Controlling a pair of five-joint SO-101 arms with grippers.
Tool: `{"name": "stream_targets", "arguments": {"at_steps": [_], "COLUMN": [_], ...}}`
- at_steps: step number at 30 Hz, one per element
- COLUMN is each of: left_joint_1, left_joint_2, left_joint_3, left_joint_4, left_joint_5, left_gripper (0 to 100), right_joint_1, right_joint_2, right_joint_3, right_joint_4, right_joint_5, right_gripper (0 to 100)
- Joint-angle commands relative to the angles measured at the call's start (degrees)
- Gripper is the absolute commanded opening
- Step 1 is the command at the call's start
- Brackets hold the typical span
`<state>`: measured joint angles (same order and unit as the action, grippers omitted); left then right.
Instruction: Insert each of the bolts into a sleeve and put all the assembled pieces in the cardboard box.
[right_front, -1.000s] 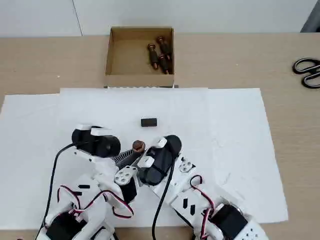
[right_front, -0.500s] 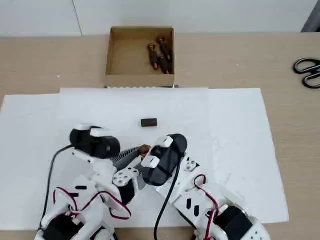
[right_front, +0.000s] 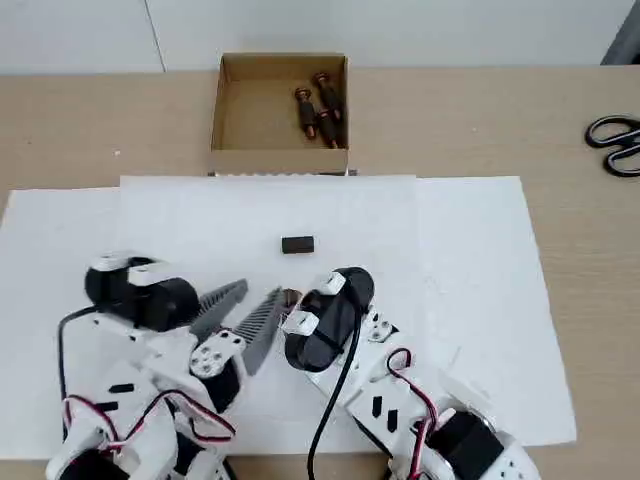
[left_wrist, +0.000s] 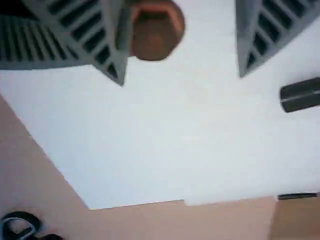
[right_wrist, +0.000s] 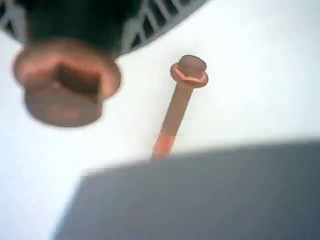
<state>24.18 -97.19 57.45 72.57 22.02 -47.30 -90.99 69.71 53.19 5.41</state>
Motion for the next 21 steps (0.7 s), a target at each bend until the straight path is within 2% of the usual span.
{"name": "stream_targets", "arguments": {"at_steps": [1, 4, 9, 13, 18, 21], "left_joint_1": [-4.22, -6.68, -13.36, -20.48, -27.60, -28.75], "left_joint_2": [0.09, 0.09, 0.00, 0.00, 0.00, 0.00], "left_joint_3": [-1.71, -0.13, 9.01, 17.71, 25.27, 29.85], "left_joint_4": [0.97, 0.97, 0.70, -0.53, -8.79, -12.13], "left_joint_5": [-2.46, -4.04, -13.98, -17.14, -18.90, -18.90], "left_gripper": [10, 0, 1, 1, 1, 1], "right_joint_1": [1.45, 4.79, 13.14, 19.30, 23.08, 24.66], "right_joint_2": [0.13, 0.13, 0.48, 4.09, 20.09, 33.54], "right_joint_3": [-3.25, -3.25, -3.34, -4.92, -13.80, -23.03], "right_joint_4": [-1.45, -1.45, -1.63, -7.16, -14.90, -16.92], "right_joint_5": [0.44, 0.44, 0.00, 0.00, -0.09, -1.85], "right_gripper": [0.3, 0.3, 0.3, 0.3, 0.3, 0.3]}}
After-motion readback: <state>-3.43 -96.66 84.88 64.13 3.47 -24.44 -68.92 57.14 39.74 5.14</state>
